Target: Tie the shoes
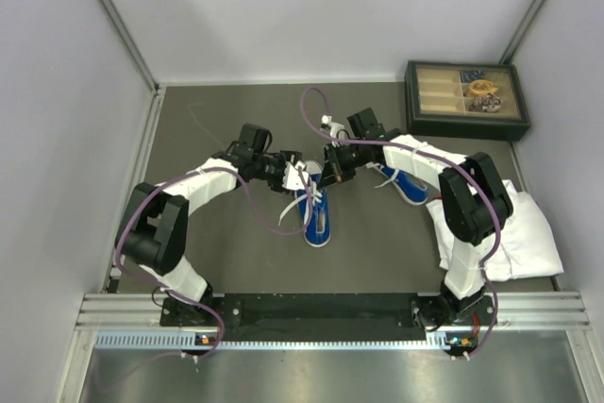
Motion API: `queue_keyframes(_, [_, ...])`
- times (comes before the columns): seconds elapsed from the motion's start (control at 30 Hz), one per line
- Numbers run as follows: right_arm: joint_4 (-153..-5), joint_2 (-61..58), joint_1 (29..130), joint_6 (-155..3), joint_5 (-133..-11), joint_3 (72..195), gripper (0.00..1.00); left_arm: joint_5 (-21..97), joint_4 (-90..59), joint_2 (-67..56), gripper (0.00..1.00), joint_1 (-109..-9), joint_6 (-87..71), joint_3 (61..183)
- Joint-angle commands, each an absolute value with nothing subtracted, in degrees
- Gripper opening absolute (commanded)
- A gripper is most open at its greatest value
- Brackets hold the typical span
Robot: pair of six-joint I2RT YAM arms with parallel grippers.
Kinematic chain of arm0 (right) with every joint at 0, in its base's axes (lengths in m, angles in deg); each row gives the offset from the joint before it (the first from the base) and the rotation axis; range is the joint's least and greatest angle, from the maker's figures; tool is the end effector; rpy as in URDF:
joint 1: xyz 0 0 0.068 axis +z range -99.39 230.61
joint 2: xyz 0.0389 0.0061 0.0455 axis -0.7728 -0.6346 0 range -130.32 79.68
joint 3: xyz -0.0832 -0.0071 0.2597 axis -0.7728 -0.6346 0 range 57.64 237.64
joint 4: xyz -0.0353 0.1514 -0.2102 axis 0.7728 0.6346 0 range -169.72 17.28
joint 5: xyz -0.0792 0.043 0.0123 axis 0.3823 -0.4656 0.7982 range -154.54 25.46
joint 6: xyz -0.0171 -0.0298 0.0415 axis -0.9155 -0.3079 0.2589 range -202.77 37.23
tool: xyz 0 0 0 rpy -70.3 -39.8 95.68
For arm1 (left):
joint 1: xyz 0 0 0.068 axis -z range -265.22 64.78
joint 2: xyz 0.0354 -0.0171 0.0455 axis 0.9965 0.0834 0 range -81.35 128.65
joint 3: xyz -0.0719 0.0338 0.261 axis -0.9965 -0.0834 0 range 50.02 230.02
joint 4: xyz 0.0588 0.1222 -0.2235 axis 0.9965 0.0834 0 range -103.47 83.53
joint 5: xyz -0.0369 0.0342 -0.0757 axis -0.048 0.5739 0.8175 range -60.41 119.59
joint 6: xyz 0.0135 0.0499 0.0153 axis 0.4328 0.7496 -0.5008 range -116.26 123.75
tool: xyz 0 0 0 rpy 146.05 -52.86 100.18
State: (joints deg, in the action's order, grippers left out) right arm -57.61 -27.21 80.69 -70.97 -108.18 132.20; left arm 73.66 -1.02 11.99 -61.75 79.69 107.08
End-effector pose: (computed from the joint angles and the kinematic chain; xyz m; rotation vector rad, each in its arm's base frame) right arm 0.3285 0.2186 0.2046 -0.7303 2.4721 1.2487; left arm 0.2965 -0.1558 0.2056 1.8489 1.1386 -0.4219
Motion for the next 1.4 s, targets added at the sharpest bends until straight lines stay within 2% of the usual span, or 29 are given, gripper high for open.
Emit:
queue_keyframes(0.0, [-58.01, -25.43, 80.14, -71.43, -108.93, 133.75, 0.0, 75.64, 3.56, 12.69, 0.6, -60.87, 86.35, 110.57])
queue_keyframes(0.2, [-58.01, -25.61, 80.23, -71.34, -109.02, 133.84, 0.0, 74.15, 6.13, 13.57, 0.54, -59.29, 90.14, 111.46])
queue_keyframes(0.27, [-57.93, -25.61, 80.14, -71.34, -109.1, 133.93, 0.0, 73.8, 6.83, 13.75, 0.49, -58.76, 91.01, 111.81])
queue_keyframes(0.4, [-57.84, -25.43, 80.14, -71.52, -108.84, 134.01, 0.0, 73.27, 10.0, 13.57, 0.31, -58.41, 94.09, 112.25])
queue_keyframes(0.43, [-57.58, -25.35, 80.23, -71.6, -108.84, 134.01, 0.0, 73.09, 11.22, 13.49, 0.22, -58.41, 94.18, 112.25])
queue_keyframes(0.5, [-57.49, -24.91, 80.23, -71.6, -108.67, 133.75, 0.0, 72.39, 12.45, 13.05, 0.14, -58.5, 94.71, 112.16])
queue_keyframes(0.53, [-57.49, -24.64, 80.05, -71.6, -108.58, 133.58, 0.0, 72.3, 13.07, 12.87, 0.06, -58.5, 94.89, 111.99])
queue_keyframes(0.6, [-57.66, -24.03, 79.96, -71.43, -107.96, 132.87, 0.0, 72.13, 13.95, 11.99, 0.0, -58.59, 94.62, 110.93])
queue_keyframes(0.97, [-58.01, -19.28, 77.42, -71.25, -105.85, 127.25, 0.0, 71.69, 10.09, 6.28, 0.0, -59.03, 86.54, 103.55])
queue_keyframes(1.37, [-56.78, -17.52, 75.66, -72.66, -105.06, 124.61, 0.0, 69.84, 11.22, 3.29, 0.0, -62.72, 82.58, 101.53])
